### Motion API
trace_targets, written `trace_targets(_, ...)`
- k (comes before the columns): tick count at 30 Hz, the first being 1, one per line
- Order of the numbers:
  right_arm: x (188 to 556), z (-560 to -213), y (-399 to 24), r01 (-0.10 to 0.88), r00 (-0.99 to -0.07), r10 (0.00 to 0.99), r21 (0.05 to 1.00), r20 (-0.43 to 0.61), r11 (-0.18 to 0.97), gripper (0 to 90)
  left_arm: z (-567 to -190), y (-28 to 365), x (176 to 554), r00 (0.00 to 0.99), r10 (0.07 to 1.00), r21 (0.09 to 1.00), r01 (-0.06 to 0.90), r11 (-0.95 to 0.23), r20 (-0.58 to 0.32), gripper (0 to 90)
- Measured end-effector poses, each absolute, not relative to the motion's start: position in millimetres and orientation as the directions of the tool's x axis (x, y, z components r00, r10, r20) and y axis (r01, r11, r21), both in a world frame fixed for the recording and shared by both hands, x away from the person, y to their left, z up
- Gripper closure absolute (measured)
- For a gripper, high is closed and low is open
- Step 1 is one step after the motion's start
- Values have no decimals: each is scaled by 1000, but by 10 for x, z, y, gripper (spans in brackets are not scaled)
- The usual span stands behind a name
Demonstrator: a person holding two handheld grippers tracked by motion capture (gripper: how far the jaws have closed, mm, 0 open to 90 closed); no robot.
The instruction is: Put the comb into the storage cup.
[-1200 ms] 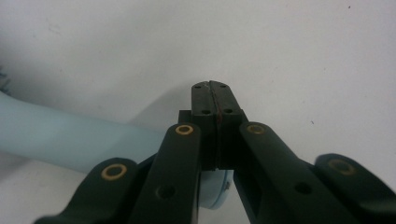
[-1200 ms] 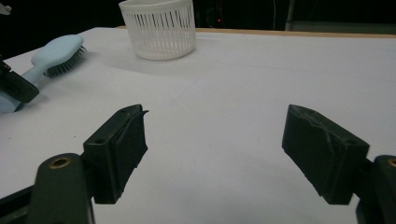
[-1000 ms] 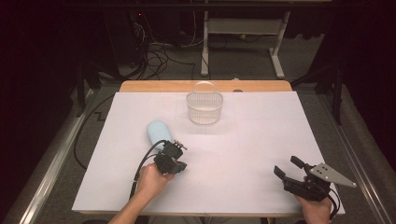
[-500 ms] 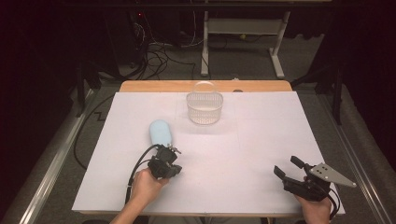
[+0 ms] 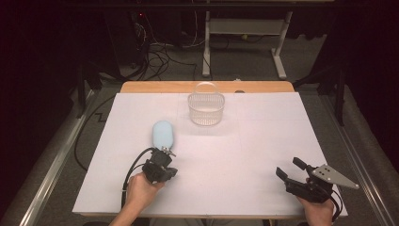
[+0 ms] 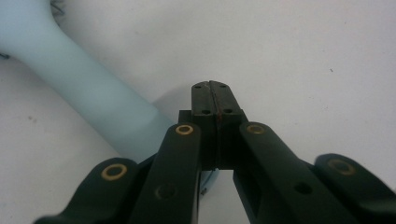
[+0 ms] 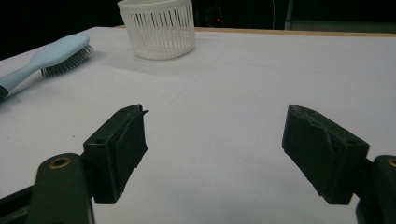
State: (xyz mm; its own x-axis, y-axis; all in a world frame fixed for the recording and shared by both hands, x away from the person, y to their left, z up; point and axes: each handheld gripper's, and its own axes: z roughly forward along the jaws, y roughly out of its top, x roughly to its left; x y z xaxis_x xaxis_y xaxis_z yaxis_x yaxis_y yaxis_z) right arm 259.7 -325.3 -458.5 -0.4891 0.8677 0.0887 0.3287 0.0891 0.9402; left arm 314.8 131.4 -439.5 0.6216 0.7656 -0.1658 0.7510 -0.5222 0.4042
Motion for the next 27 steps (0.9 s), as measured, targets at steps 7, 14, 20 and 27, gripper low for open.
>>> trace_targets(7, 2596, -4584, -3252, 329, -489, 868, 940, 89, 88, 222, -4386, 1386, 3129, 606, 777, 413, 759, -503, -169, 885)
trace_targets(14, 2597, -4585, -3251, 330, -489, 868, 940, 88, 90, 222, -4396, 1470, 3110, 593, 788, 418, 766, -489, -164, 884)
trace_targets(20, 2596, -4584, -3247, 330, -487, 869, 940, 88, 90, 222, -4399, 1545, 3097, 583, 799, 417, 770, -483, -151, 885)
trace_targets(27, 2596, -4583, -3239, 332, -487, 869, 939, 88, 91, 222, -4398, 1615, 3108, 566, 813, 420, 776, -471, -134, 884)
